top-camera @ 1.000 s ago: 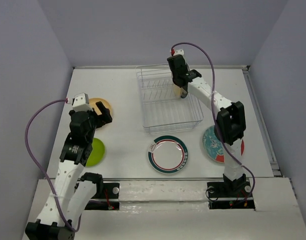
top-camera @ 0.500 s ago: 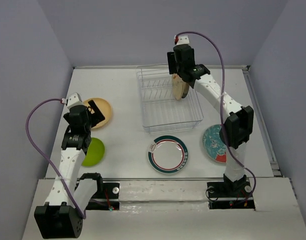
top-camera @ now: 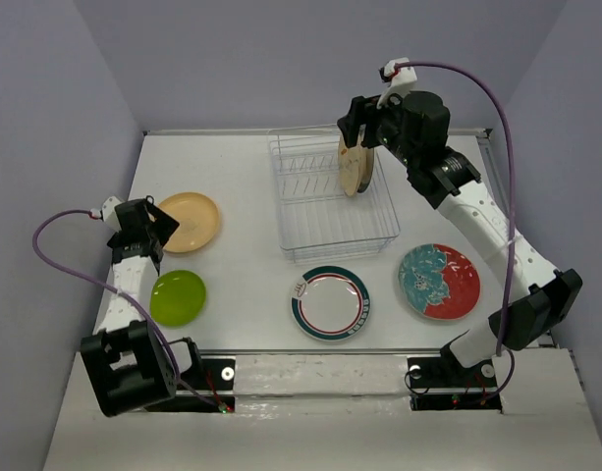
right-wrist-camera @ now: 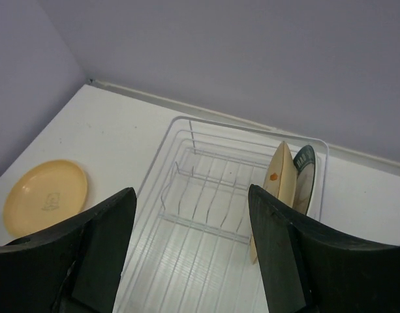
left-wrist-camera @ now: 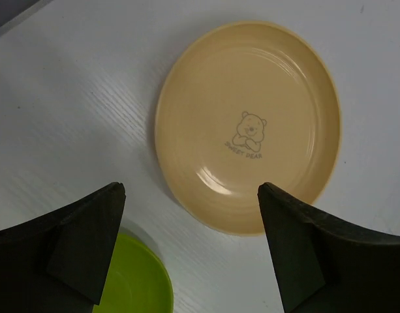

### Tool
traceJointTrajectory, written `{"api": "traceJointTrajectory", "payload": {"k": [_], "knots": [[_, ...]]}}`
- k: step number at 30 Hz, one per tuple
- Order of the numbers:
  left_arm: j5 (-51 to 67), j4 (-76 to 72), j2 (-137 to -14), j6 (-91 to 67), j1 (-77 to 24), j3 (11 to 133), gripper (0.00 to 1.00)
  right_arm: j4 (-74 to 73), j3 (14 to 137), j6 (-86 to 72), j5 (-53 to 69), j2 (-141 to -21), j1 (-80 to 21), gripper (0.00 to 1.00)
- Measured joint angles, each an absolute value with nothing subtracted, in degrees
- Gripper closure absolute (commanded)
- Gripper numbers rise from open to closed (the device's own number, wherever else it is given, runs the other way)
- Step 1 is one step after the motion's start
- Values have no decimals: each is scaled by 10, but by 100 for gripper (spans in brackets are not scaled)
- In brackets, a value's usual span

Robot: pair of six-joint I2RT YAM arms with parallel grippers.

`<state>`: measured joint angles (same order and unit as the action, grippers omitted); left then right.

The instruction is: Load the plates into the dish rack

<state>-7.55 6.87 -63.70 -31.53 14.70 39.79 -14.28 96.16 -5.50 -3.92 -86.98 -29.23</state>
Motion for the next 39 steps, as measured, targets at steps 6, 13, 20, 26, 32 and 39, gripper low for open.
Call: {"api": "traceJointTrajectory", "payload": {"k": [6, 13, 20, 26, 32, 39], "knots": [[-76, 34, -753, -345, 173, 423, 21, -131, 930, -59, -8, -865, -292, 26], [-20, -14, -878, -350, 234, 447, 37, -124, 928, -63, 1, -862, -292, 27], [27, -49, -934, -350, 259, 472, 55, -122, 928, -66, 5, -862, -292, 27], [47, -55, -949, -345, 256, 474, 81, -120, 928, -74, 16, -862, -292, 27], [75, -75, -947, -346, 252, 474, 94, -119, 928, -78, 28, -862, -292, 12], [103, -81, -843, -352, 205, 453, 94, -117, 930, -89, 126, -877, -292, 5]]}}
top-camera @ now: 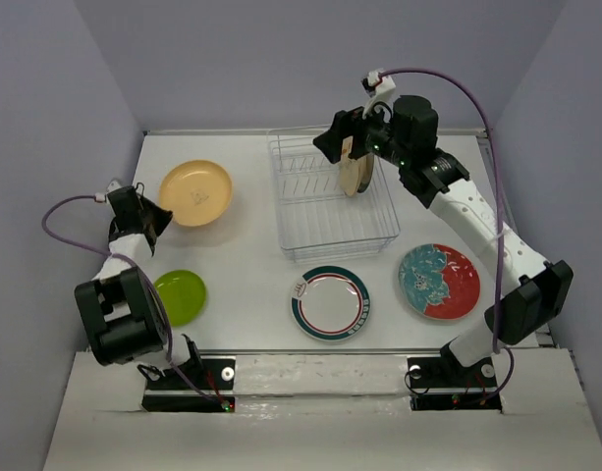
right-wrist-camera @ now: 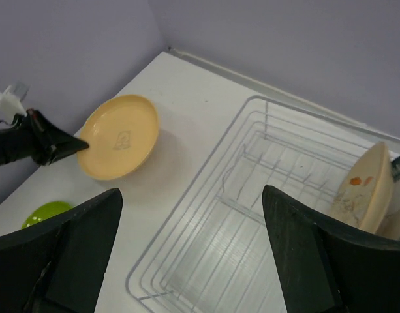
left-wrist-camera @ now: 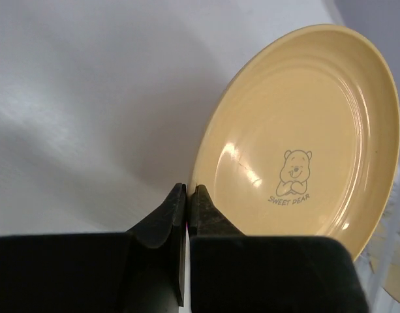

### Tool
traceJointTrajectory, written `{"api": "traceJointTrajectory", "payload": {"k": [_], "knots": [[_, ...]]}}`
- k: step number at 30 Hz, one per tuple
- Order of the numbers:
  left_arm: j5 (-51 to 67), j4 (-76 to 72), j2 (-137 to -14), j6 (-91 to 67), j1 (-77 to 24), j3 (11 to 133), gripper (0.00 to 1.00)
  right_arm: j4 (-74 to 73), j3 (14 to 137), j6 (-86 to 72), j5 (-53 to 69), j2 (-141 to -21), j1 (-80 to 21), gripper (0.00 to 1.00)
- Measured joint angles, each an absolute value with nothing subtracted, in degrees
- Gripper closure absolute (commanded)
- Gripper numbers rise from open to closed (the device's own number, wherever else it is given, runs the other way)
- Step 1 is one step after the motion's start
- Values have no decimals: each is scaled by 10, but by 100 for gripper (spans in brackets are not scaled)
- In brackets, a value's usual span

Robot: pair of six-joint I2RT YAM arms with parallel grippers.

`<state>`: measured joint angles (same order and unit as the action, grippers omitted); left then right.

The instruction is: Load the plates into the dish rack

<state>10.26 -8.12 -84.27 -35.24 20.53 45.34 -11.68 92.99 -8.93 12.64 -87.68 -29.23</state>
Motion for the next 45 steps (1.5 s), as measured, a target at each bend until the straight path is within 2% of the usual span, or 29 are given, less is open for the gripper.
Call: {"api": "traceJointTrajectory", "payload": {"k": [6, 10, 15, 20, 21, 22, 23, 24, 28, 32, 36, 45], "knots": [[106, -107, -685, -346, 103, 451, 94, -114, 943, -119, 257, -940, -293, 4], [118, -120, -590, -338, 27, 435, 94, -115, 945, -132, 288, -968, -293, 4], [138, -121, -529, -319, -28, 406, 94, -115, 955, -152, 312, -991, -293, 5], [154, -108, -512, -297, -78, 397, 94, -102, 958, -184, 360, -1010, -293, 20], [157, -108, -511, -293, -83, 397, 94, -95, 958, -192, 376, -1016, -293, 39], [161, -107, -509, -289, -88, 397, 94, -88, 957, -203, 393, -1021, -293, 52], [163, -107, -509, -285, -93, 397, 91, -84, 957, -204, 404, -1025, -293, 67], [166, -107, -508, -283, -95, 397, 70, -82, 957, -215, 419, -1028, -293, 93], [183, -99, -503, -272, -99, 403, 1, -76, 956, -228, 439, -1040, -293, 93], [181, -74, -484, -245, -102, 423, 1, -78, 955, -243, 430, -1038, -290, 93], [157, -38, -450, -213, -103, 424, 1, -130, 989, -225, 315, -1027, -292, 93], [121, 5, -431, -178, -114, 420, 1, -240, 1147, -145, -137, -1047, -294, 93]]}}
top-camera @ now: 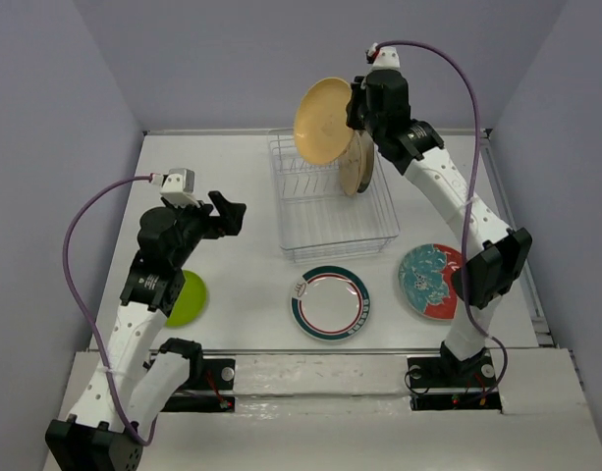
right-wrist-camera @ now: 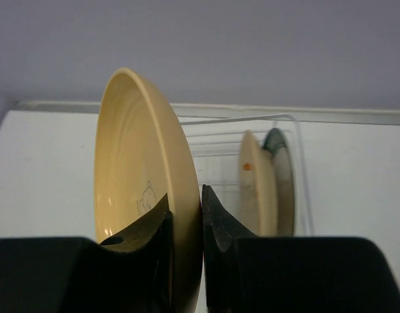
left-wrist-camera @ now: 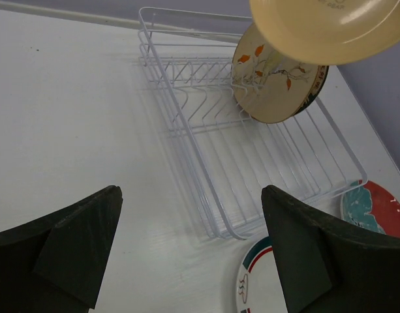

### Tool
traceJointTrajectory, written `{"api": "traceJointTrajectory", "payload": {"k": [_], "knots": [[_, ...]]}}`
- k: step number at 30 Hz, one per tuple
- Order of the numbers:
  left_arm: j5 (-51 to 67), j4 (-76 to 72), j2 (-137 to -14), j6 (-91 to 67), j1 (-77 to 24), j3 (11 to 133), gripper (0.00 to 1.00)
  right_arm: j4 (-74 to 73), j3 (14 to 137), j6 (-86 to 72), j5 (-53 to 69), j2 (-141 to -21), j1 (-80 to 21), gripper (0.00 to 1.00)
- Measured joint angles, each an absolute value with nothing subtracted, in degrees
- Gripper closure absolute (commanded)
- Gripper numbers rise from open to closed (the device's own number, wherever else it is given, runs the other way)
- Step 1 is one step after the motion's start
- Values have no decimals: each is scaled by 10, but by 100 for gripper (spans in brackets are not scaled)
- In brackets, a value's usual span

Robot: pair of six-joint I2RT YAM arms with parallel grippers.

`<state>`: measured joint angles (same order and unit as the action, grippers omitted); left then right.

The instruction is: Load the plates into the dish rack

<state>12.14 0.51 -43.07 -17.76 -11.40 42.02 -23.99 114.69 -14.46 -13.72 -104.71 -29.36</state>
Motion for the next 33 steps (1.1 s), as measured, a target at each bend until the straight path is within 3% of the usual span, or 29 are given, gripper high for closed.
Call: {"api": "traceJointTrajectory", "payload": {"k": [7, 12, 18, 33], "knots": [[81, 35, -408, -156, -168, 420, 1, -273, 1250, -46, -365, -1145, -309, 93], [57, 45, -391, -148, -192, 420, 1, -285, 1342, 56, -459, -1248, -346, 93], [40, 48, -380, -143, -206, 420, 1, -293, 1364, 133, -504, -1310, -369, 93], [27, 55, -377, -140, -209, 420, 1, -273, 1369, 218, -542, -1312, -365, 93]]}}
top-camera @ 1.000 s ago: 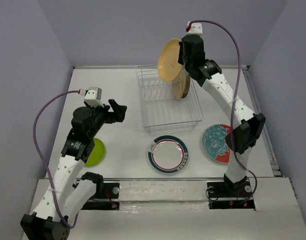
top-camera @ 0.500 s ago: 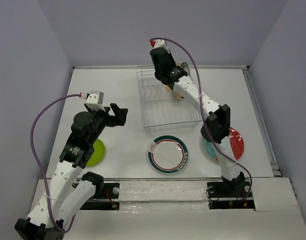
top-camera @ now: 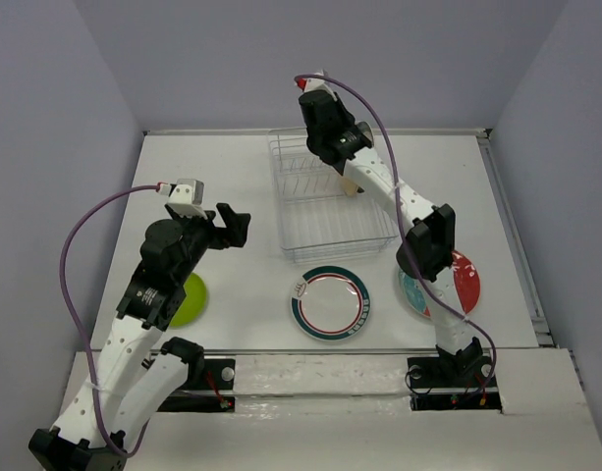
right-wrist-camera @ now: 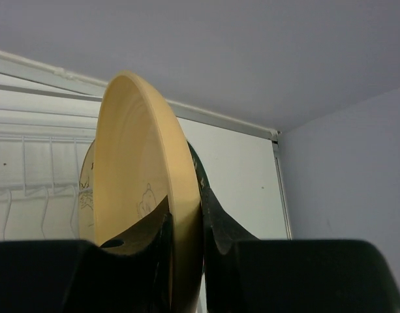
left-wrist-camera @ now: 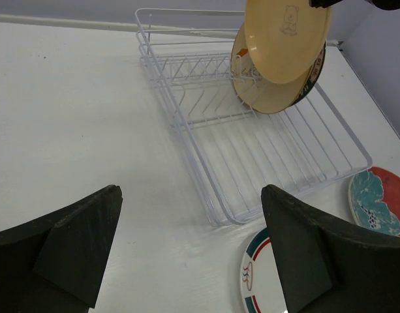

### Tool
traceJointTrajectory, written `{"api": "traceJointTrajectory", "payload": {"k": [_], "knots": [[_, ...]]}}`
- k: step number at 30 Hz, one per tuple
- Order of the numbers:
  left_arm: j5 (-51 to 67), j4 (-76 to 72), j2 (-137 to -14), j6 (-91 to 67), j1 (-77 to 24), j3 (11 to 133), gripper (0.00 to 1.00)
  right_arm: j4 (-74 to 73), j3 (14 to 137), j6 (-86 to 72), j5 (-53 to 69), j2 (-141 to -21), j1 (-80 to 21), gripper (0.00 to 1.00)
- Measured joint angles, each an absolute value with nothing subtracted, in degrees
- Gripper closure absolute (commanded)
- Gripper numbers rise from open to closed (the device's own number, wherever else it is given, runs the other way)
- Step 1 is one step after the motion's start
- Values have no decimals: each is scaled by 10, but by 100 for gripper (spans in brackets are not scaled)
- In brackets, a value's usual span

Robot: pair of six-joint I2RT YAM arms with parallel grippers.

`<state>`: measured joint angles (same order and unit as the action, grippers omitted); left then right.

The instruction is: Load the plates into the dish rack

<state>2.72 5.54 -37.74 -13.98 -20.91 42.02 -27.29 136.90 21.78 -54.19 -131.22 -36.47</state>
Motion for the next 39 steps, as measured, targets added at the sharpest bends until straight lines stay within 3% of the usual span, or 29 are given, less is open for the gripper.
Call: {"api": "traceJointTrajectory", "payload": {"k": [18, 20, 23, 24, 28, 31, 39], "knots": [[28, 55, -386, -140, -209, 420, 1, -262, 1303, 168, -504, -1314, -365, 92], [41, 54, -394, -142, -209, 420, 1, -266, 1302, 159, -498, -1317, -363, 87], [81, 50, -421, -155, -209, 420, 1, -266, 1296, 145, -488, -1317, -361, 64], [93, 49, -434, -159, -209, 420, 1, -266, 1291, 133, -480, -1317, -360, 49], [161, 43, -483, -193, -209, 411, 1, -266, 1275, 93, -448, -1316, -357, 31], [204, 29, -498, -223, -211, 373, 1, -266, 1258, 69, -426, -1308, -356, 22], [228, 9, -557, -289, -260, 290, 1, -265, 1244, 45, -401, -1248, -356, 18]]}}
